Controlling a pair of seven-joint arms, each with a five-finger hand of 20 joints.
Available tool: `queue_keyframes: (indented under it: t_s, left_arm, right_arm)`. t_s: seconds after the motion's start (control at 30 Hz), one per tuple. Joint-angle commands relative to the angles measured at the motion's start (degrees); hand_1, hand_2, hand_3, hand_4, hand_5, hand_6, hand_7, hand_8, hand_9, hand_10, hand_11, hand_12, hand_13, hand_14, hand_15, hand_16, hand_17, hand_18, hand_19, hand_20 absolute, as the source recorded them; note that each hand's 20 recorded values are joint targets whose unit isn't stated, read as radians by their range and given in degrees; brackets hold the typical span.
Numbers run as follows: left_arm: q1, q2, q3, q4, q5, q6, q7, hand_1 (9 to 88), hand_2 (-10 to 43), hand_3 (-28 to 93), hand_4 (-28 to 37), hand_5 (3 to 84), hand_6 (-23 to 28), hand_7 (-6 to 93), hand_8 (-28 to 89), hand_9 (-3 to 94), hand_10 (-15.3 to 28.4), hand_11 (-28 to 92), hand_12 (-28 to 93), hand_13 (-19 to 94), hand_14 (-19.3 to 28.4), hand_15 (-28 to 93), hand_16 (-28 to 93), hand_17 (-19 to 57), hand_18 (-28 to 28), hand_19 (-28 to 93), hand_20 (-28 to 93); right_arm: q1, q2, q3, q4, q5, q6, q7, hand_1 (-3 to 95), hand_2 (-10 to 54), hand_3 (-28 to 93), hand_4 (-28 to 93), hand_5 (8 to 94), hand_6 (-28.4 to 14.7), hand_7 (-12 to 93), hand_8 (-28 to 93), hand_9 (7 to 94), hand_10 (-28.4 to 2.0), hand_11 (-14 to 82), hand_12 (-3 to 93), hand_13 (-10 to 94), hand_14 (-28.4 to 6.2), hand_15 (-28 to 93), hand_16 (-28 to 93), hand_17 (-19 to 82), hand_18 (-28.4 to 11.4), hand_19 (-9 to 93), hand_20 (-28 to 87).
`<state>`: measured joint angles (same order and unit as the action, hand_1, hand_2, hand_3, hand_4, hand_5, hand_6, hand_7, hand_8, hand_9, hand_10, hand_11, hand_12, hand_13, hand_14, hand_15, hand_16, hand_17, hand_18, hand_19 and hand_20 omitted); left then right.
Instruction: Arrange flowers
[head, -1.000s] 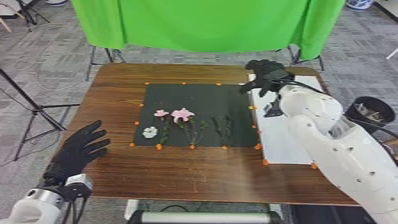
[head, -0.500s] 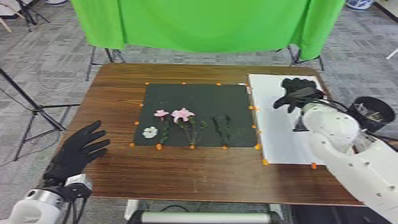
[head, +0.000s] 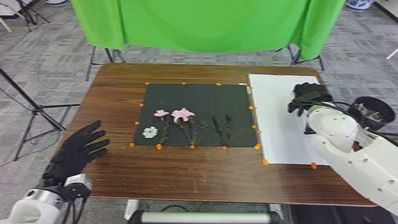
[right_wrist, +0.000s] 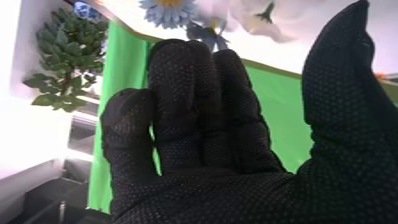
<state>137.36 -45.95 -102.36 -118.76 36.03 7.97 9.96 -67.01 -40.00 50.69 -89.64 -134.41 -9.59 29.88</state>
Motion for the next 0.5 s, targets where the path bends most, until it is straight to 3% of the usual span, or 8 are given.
queue_keyframes:
  t_s: [0.03,0.5]
  left_arm:
    - [0.43,-0.36,0.42,0.55,0.2,-0.54,-1.11,26.3,1.0,70,-23.9,27.0,3.1,21.0,-11,24.7,12.7,21,15,21,16.9,32,-1,-10.1,23.1,44,7]
    - [0.29,-0.31,0.63,0.58,0.09,-0.32,-1.04,26.3,1.1,70,-24.1,27.0,3.1,21.1,-11,24.7,12.7,20,15,21,16.9,32,-1,-10.1,23.1,45,7]
  right_arm:
    - [2.26,-0.41,-1.34,1.98,-1.75,0.33,-1.5,27.1,-9.5,88,-27,45.4,-3.2,37,-15,53.1,-12.9,36.9,24.2,55,-8.6,71,24,29,-21.0,87,51]
    - [3.7,-3.07,0.69,7.83,-5.56,-1.3,-7.64,31.5,-9.5,87,-28,53.3,0.3,41,-18,63.0,-9.9,37.5,24.6,64,-5.9,69,27,32,-19.8,89,50]
